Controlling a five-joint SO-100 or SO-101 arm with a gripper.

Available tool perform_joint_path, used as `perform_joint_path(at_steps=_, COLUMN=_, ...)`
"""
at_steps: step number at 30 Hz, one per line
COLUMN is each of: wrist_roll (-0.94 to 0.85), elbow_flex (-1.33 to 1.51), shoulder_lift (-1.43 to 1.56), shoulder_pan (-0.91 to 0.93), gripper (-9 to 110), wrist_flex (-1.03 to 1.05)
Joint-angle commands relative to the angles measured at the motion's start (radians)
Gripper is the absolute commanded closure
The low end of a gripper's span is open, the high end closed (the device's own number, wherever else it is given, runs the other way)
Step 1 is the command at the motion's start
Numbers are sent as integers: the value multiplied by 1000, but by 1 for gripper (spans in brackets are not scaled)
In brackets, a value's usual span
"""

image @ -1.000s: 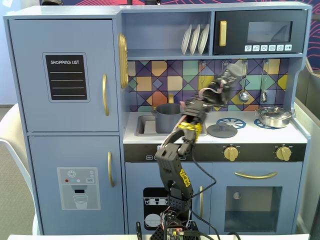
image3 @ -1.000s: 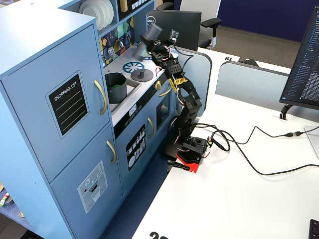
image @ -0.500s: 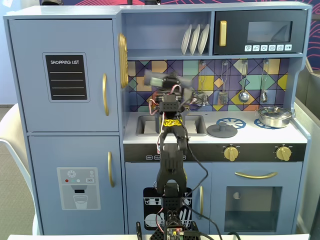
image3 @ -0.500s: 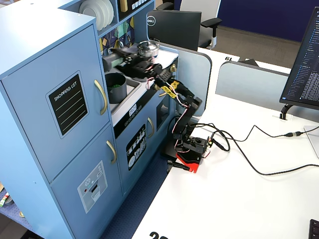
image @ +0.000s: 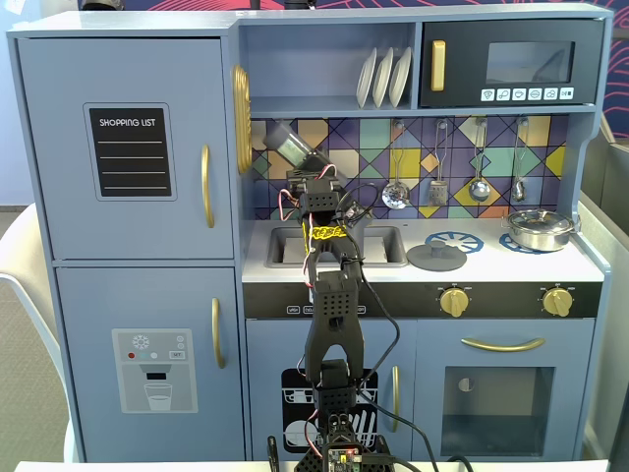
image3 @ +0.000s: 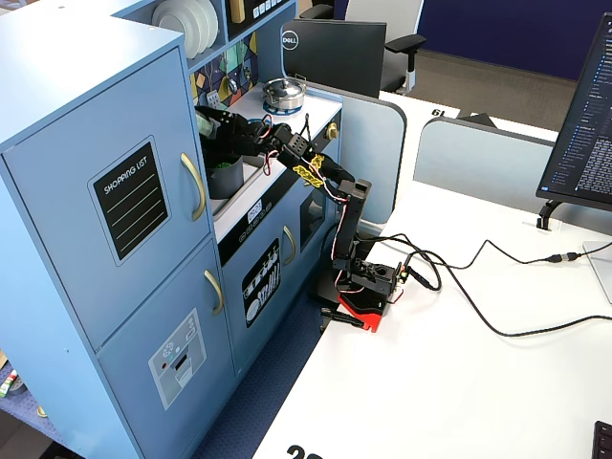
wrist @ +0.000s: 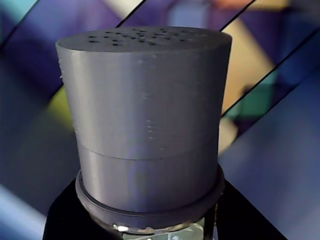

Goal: Put salt in the gray recipient

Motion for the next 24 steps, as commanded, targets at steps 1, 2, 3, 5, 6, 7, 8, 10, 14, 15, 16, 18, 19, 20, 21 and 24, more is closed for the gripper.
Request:
perform_joint_path(at_steps=1, wrist_roll=61, elbow_flex=-156, shoulder_lift=-29, shoulder_pan=21, gripper=102, wrist_flex=187)
perform_joint_path(at_steps=2, wrist_roll=66, elbow_flex=-144, shoulder_lift=-31, shoulder_pan=21, gripper=102, wrist_flex=166)
perform_joint_path(at_steps=3, wrist_roll=58, elbow_flex=-129, shoulder_lift=-29, shoulder_pan=9, gripper=102, wrist_flex=124)
perform_joint_path(at_steps=5, wrist_roll=29, elbow_flex=-77, shoulder_lift=-3, shoulder_pan=-23, gripper=102, wrist_flex=-21)
perform_joint_path(at_steps=6, wrist_roll=9, elbow_flex=-38, shoulder_lift=18, shoulder_pan=-38, gripper=102, wrist_flex=-120)
perform_joint_path(at_steps=7, wrist_roll=-14, elbow_flex=-12, shoulder_lift=31, shoulder_pan=-51, gripper=102, wrist_flex=-212)
perform_joint_path(at_steps=8, wrist_roll=-32, elbow_flex=-11, shoulder_lift=32, shoulder_pan=-61, gripper=102, wrist_flex=-268)
perform_joint_path(at_steps=10, wrist_roll=-46, elbow_flex=-63, shoulder_lift=12, shoulder_pan=-75, gripper=102, wrist_flex=-270)
perform_joint_path(at_steps=14, wrist_roll=-8, elbow_flex=-104, shoulder_lift=2, shoulder_pan=-37, gripper=102, wrist_flex=-109)
perform_joint_path(at_steps=15, wrist_roll=11, elbow_flex=-126, shoulder_lift=-6, shoulder_pan=-25, gripper=102, wrist_flex=-20)
perform_joint_path(at_steps=16, wrist_roll=23, elbow_flex=-141, shoulder_lift=-12, shoulder_pan=-15, gripper=102, wrist_flex=64)
perform_joint_path(at_steps=18, wrist_roll=43, elbow_flex=-135, shoulder_lift=-17, shoulder_pan=-3, gripper=101, wrist_flex=169)
perform_joint_path(at_steps=19, wrist_roll=48, elbow_flex=-124, shoulder_lift=-17, shoulder_pan=0, gripper=101, wrist_flex=189)
perform_joint_path(at_steps=20, wrist_roll=48, elbow_flex=-117, shoulder_lift=-17, shoulder_pan=2, gripper=101, wrist_flex=192)
perform_joint_path(at_steps=21, wrist_roll=44, elbow_flex=-109, shoulder_lift=-15, shoulder_pan=-6, gripper=101, wrist_flex=172)
perform_joint_path(at_steps=24, wrist_roll=-2, elbow_flex=-51, shoulder_lift=17, shoulder_pan=-41, gripper=101, wrist_flex=-40)
